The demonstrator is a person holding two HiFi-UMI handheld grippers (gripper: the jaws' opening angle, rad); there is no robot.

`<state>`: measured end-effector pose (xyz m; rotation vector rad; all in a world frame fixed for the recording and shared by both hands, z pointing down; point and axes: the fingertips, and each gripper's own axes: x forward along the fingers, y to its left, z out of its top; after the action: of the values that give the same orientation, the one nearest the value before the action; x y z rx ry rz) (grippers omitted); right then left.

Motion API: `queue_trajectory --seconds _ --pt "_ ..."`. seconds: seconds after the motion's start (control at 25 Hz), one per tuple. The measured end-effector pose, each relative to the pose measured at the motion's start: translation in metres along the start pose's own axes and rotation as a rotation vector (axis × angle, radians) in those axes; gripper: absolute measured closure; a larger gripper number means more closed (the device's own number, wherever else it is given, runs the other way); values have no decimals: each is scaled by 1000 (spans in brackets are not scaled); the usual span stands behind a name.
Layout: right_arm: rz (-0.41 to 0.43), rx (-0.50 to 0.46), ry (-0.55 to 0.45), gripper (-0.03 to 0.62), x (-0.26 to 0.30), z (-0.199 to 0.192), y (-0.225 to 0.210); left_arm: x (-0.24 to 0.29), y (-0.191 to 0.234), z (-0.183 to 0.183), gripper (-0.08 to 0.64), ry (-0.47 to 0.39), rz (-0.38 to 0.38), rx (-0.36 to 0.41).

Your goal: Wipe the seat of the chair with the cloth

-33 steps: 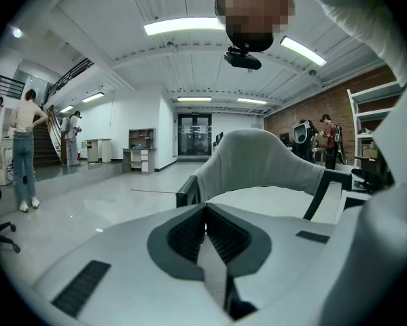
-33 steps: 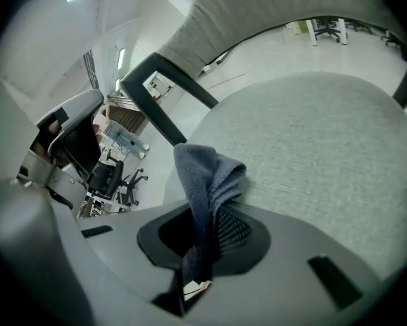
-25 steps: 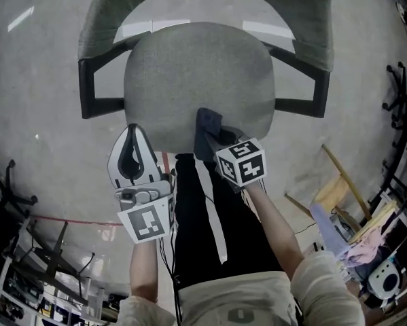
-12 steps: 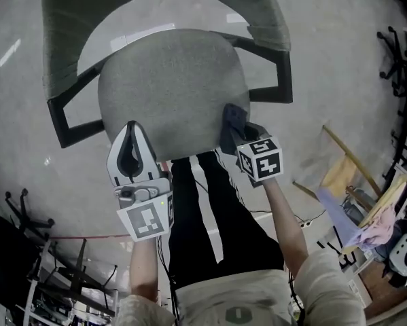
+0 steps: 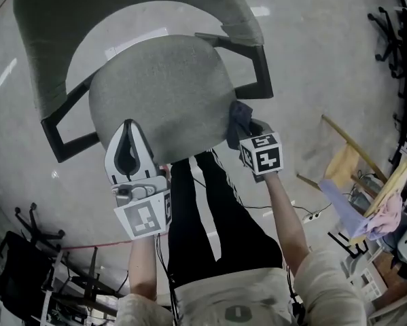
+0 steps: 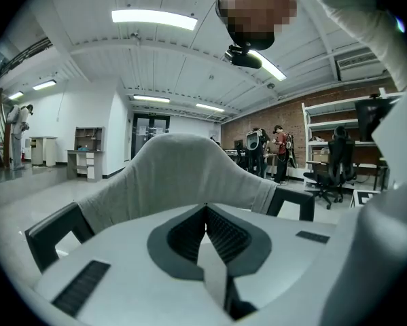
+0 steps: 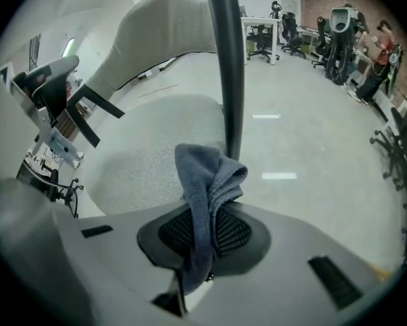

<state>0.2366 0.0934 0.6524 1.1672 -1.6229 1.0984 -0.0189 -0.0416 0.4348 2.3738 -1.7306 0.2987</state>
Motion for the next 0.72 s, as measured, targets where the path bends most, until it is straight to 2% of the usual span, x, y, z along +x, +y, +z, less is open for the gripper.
queue_trajectory --seconds 0.2,0.32,0.48,0.6,0.72 --pt "-50 -23 -5 543 -9 4 -3 7 -10 14 545 -23 -4 -3" --pt "-71 -47 -72 543 -22 33 14 9 -10 27 545 -39 -10 -2" --pt "-48 -92 -245 543 -61 121 46 14 -10 73 545 -89 -17 -27" --pt "-27 -122 -442 543 -124 212 70 19 -8 137 545 -181 -6 2" --pt "-11 -146 -643 543 -214 289 95 15 -3 212 545 -287 28 5"
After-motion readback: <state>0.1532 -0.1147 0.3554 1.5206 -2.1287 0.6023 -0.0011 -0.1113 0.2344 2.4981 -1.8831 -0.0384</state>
